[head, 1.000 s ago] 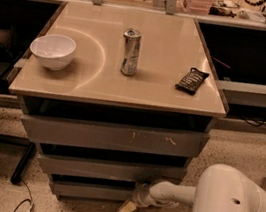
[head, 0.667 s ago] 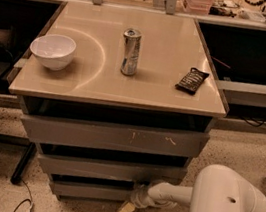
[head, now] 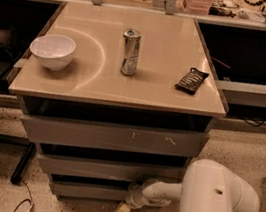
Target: Open bottom drawer
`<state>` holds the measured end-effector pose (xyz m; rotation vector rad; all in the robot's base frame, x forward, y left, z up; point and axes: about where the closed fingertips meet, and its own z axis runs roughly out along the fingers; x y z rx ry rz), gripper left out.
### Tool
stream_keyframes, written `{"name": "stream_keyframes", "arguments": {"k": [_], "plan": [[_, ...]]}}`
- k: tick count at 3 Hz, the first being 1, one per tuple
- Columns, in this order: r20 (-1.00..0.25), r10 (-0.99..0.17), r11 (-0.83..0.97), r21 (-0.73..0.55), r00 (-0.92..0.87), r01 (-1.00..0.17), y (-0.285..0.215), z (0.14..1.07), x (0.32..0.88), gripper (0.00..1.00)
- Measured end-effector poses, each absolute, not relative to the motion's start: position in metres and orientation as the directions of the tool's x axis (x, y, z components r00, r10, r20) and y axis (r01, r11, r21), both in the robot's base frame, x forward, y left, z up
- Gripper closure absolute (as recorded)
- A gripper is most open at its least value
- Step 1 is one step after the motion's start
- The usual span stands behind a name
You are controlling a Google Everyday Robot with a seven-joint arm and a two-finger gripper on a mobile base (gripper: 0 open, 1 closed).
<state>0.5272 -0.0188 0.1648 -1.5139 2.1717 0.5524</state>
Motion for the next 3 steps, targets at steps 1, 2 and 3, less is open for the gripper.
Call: {"name": "stream_keyframes", "arguments": {"k": [1,2,3], "plan": [[-0.519,-0.804,0.292,0.081,-0.291,-0.953,-0.0101,0.1712,0.5161,0.0],[-0.512,-0.81,0.28,0.091,-0.286,-0.956,-0.0069,0.1709,0.5083,0.18],[-0.512,-0.81,0.28,0.091,-0.286,-0.956,-0.0068,0.1709,0.5082,0.42]]}}
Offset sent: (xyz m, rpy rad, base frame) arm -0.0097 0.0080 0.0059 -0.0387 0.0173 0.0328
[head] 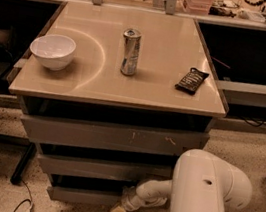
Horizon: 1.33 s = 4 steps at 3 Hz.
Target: Open bottom drawer
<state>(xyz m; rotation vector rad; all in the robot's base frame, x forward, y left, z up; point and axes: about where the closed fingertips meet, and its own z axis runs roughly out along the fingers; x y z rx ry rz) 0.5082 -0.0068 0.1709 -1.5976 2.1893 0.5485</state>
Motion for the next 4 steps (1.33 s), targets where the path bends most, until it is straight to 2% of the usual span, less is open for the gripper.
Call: {"name": "stream_keyframes", "arguments": {"k": [2,3,4], "plan": [[-0.512,-0.81,0.28,0.091,-0.286,-0.956,-0.0068,0.1709,0.5082,0.88],[-0.512,-0.81,0.28,0.091,-0.286,-0.956,-0.0068,0.1709,0.5082,1.0],[-0.512,-0.81,0.28,0.091,-0.286,-0.956,-0.0068,0.1709,0.5081,1.0]]}}
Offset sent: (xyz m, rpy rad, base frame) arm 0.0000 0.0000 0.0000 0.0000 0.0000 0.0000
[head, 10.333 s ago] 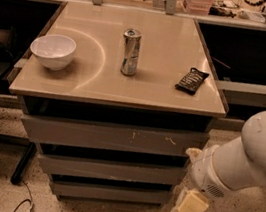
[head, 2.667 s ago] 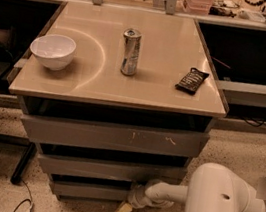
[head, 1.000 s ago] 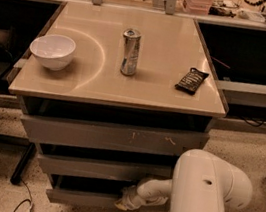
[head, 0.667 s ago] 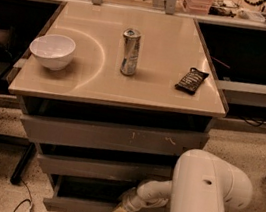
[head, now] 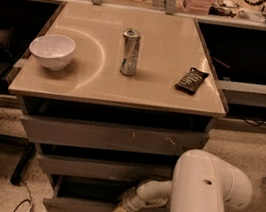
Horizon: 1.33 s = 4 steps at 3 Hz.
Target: Open bottom drawer
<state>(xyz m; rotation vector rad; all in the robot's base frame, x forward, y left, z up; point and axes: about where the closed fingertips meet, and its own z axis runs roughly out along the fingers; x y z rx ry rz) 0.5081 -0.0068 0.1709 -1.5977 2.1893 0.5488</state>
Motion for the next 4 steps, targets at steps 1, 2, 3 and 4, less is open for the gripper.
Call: {"name": "stream_keyframes", "arguments": {"k": [1,2,3,4], "plan": [[-0.511,-0.809,0.279,0.102,-0.291,-0.955,-0.01,0.173,0.499,1.0],[-0.505,-0.809,0.285,0.113,-0.302,-0.952,-0.012,0.173,0.492,1.0],[-0.499,-0.807,0.294,0.123,-0.315,-0.948,-0.013,0.173,0.483,1.0],[-0.488,-0.804,0.309,0.143,-0.339,-0.94,-0.015,0.175,0.465,1.0]]}}
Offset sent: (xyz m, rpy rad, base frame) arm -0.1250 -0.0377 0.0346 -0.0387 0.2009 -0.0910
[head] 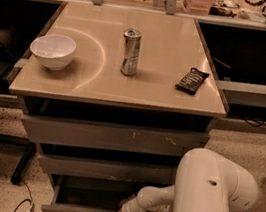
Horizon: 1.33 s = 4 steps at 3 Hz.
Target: Open bottom drawer
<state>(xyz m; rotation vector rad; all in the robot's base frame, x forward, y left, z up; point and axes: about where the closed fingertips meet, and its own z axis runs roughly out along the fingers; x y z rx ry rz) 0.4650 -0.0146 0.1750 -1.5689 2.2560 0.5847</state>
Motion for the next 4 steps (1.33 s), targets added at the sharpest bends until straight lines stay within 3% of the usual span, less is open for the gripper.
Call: {"name": "stream_keyframes", "arguments": {"k": [4], "plan": [[-0.458,-0.808,0.323,0.184,-0.372,-0.928,-0.019,0.175,0.435,1.0]]}}
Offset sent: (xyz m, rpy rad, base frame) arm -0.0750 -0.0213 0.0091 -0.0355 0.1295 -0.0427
